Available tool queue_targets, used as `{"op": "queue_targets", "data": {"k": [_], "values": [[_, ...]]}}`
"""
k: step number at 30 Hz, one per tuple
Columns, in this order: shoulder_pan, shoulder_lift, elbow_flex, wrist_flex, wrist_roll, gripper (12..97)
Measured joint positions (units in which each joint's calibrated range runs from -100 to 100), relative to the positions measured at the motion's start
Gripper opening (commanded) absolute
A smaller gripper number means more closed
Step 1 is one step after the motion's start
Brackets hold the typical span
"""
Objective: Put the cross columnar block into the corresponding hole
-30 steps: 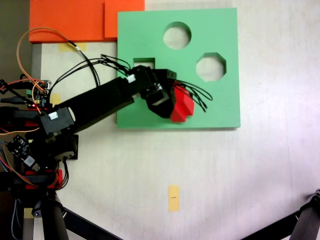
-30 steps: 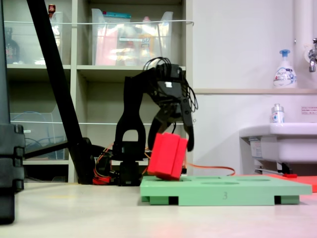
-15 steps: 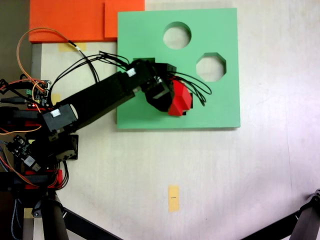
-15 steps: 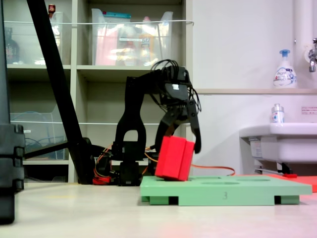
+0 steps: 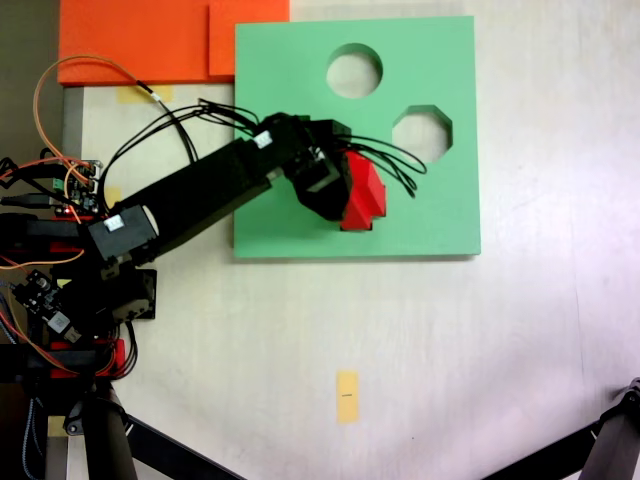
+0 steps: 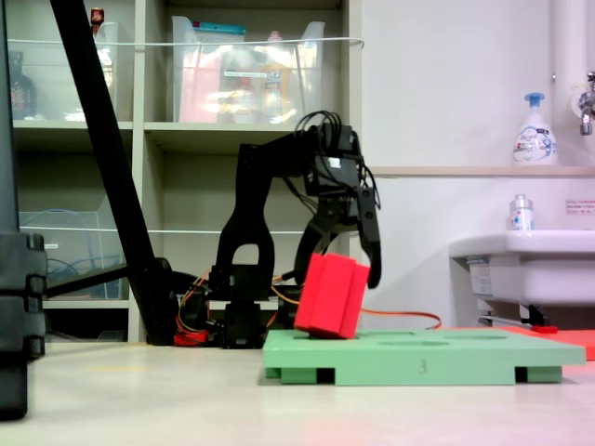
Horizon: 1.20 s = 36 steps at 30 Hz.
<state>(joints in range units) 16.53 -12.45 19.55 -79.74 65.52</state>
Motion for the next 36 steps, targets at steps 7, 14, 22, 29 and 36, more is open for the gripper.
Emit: {"op": "queue_targets", "data": {"k": [7,14,22,29,36], "values": [[0.49,0.27,0.10,0.00,-0.29,43.2],[0.63,0.00,0.39,-2.55,-0.34,43.2],[0.20,0.27,0.29,-7.05,-0.39,43.2],[-0.39,-0.14,0.29,-7.44,-0.49,43.2],[-0.98,-5.75,-0.20,-7.44,-0.44,42.6]]}}
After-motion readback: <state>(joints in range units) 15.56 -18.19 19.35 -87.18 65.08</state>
